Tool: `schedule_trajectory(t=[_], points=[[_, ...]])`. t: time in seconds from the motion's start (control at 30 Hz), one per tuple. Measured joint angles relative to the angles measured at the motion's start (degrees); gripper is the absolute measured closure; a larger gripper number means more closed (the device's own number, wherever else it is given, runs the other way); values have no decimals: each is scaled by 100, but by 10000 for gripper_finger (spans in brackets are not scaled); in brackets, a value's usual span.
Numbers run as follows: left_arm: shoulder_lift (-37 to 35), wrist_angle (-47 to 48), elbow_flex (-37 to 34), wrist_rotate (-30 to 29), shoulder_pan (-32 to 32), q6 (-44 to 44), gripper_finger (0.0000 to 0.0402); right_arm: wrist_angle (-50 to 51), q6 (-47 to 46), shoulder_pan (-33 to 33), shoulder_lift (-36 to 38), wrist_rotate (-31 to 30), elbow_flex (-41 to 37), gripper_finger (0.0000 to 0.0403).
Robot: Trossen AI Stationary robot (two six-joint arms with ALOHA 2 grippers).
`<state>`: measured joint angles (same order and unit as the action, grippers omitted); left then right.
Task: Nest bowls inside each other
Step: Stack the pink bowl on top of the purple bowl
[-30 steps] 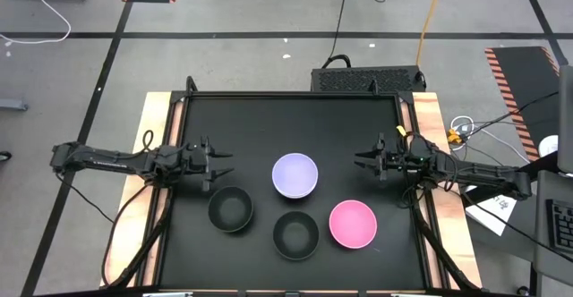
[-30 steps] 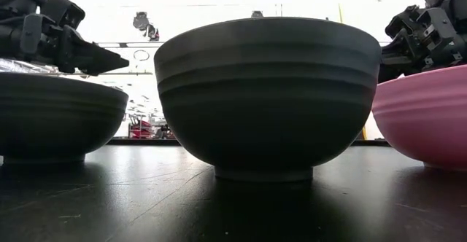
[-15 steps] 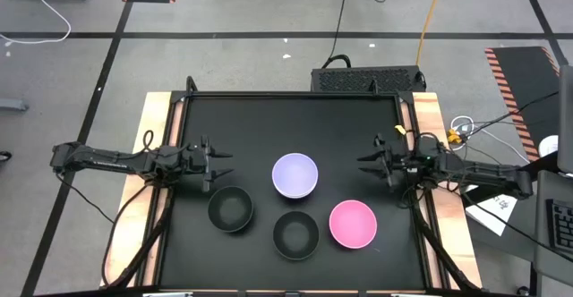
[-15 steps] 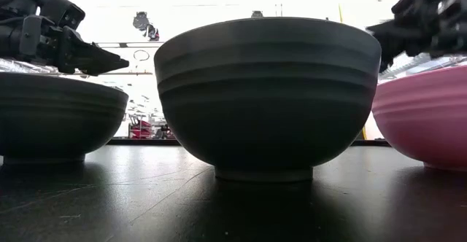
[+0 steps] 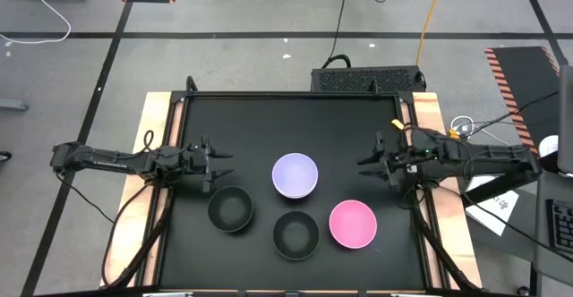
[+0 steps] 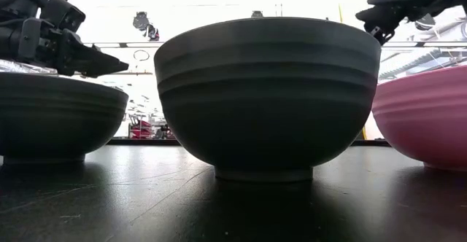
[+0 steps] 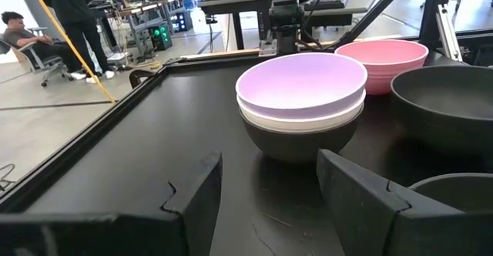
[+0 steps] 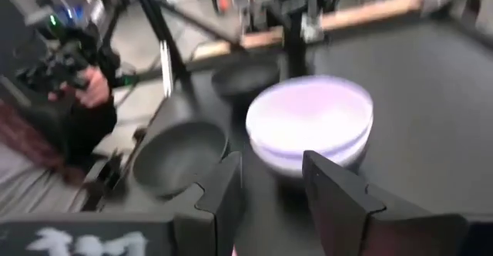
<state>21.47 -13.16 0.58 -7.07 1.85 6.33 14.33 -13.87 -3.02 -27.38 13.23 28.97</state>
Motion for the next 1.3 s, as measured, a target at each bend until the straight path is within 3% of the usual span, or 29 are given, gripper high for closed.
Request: schedule_trajectory(t=[0.23, 0.43, 0.67, 0.9, 1.3], points=[[0, 27, 0, 2, 0, 3, 186, 449, -820, 523, -611, 9, 130, 273], [0, 80, 0, 4, 0, -15, 186, 193, -1346, 1448, -933, -7, 133, 273], [0, 97, 0, 9, -2, -61, 186, 143, -2381, 2417, -1528, -987, 136, 273], [-2, -88, 4, 11, 0, -42, 186, 627, -3102, 2526, -1912, -1792, 136, 273], [0, -84, 4, 125, 0, -105, 186, 702, -4056, 2675, -2015, -1317, 140, 273]])
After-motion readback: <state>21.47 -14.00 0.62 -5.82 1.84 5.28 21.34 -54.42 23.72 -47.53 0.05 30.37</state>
